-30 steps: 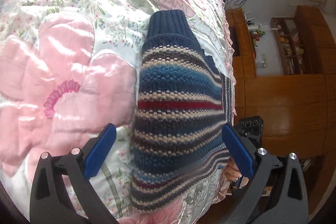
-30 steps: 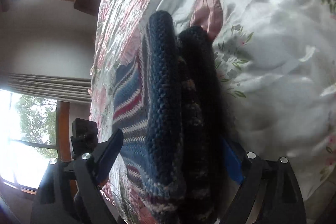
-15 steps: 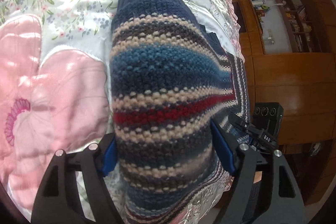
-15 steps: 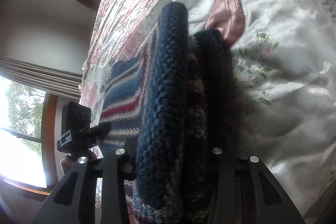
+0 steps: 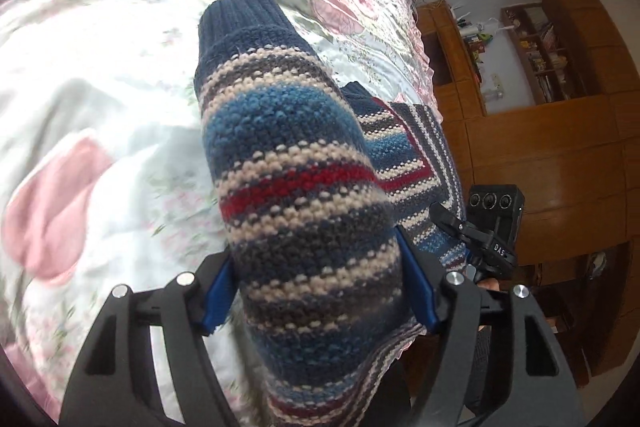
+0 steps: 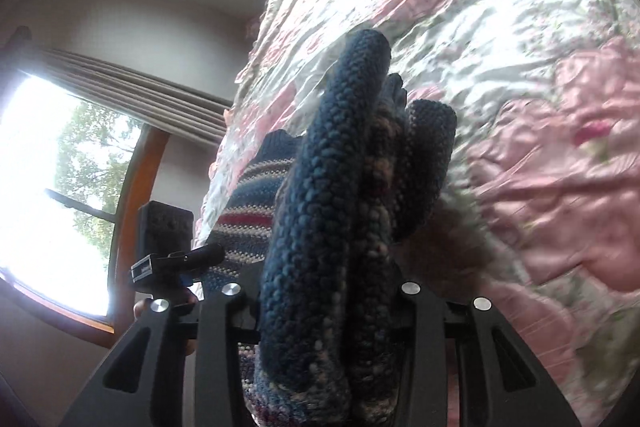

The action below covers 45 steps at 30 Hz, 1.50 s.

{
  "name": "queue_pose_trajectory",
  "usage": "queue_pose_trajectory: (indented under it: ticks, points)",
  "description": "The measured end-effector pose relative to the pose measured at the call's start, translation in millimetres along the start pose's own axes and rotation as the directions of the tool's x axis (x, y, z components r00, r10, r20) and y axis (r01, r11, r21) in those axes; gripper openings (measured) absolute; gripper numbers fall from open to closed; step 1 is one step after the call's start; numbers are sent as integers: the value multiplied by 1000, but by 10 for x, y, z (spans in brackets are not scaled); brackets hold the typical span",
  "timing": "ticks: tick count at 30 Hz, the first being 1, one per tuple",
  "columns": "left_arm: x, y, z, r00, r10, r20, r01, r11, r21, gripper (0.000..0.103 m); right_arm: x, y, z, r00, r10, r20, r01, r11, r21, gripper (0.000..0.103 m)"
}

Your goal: Fold small clothes

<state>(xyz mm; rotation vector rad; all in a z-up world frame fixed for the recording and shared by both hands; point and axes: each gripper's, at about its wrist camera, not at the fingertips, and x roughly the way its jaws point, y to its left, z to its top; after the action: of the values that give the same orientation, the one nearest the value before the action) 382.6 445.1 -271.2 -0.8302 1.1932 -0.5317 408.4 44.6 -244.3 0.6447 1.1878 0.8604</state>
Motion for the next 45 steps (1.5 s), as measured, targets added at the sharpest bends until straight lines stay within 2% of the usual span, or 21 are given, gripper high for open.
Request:
queue_pose_trajectory:
  ticks: [6,9,11,12,14,15,17,18,21,23,24,25,27,29,31,33,35,37,39,42,45]
  points:
    - [-757,755,-696,997,55,49,-51,997,-64,71,830,214,-734,993,33,-112,-33,999,-2,40]
    - [-875,1216,-986,997,68,42,-60,983,-171,84,1079,92,-937,985,-49,-168,48,999,-10,64]
    - [-1036,1252,-1124,992,79,98,-58,979,-197,87,981,93,-927,982,-69,-176,67,998,-19,71]
    - [-1155,1210,-1185,980,142,139,-110,971,-211,89,889,102,-869,982,-81,-168,78,997,-29,77]
    - [-1445,993,-1318,935,238,263,-195,965,-177,89,620,163,-723,988,-123,-97,116,990,-76,77]
    - [-1569,858,-1380,921,217,323,-180,974,-140,89,515,201,-651,990,-134,-55,129,988,-88,76]
    - [-1692,587,-1487,918,99,385,-84,995,-57,89,424,221,-423,994,-111,-23,109,992,-67,68]
    - [-1688,464,-1536,919,28,394,-26,1000,-11,89,438,229,-320,994,-104,-21,102,993,-65,59]
    - [-1441,243,-1631,927,-149,345,136,989,64,89,672,203,-98,991,-114,-63,111,993,-49,52]
    - [-1185,213,-1740,937,-166,306,155,986,59,89,1004,330,-34,986,-139,-90,132,988,-78,40]
    - [-1066,242,-1762,945,-162,285,154,987,50,89,1073,370,-19,984,-152,-92,142,984,-111,17]
    - [-973,288,-1792,949,-160,272,158,987,30,89,1065,419,-5,985,-158,-67,146,978,-151,12]
    - [-799,350,-1876,955,-167,247,172,985,0,89,972,510,-7,996,-94,6,94,979,-183,11]
    - [-725,411,-1963,958,-151,243,159,987,-14,89,1000,405,-2,990,-133,42,138,978,-159,11]
    - [-695,458,-1996,960,-150,236,161,986,-30,89,1146,137,-32,984,-180,-6,179,980,-93,12]
    - [-683,438,-1947,962,-151,228,162,986,-30,89,1191,-29,-88,979,-203,-15,202,977,-64,24]
    - [-753,348,-1920,961,-158,225,166,986,-14,89,1085,-55,-88,987,-160,-7,159,987,-21,33]
    - [-895,207,-1867,956,-170,238,168,985,32,90,863,83,-102,989,-143,40,145,989,-40,34]
    - [-1055,77,-1780,946,-186,264,173,982,73,91,611,314,-184,996,-64,62,69,995,-69,34]
    - [-1189,56,-1565,934,-180,308,161,983,86,91,458,678,-443,999,49,-10,-50,988,-148,33]
    - [-1126,243,-1287,944,-155,291,150,988,38,91,622,742,-682,991,66,-113,-83,984,-159,32]
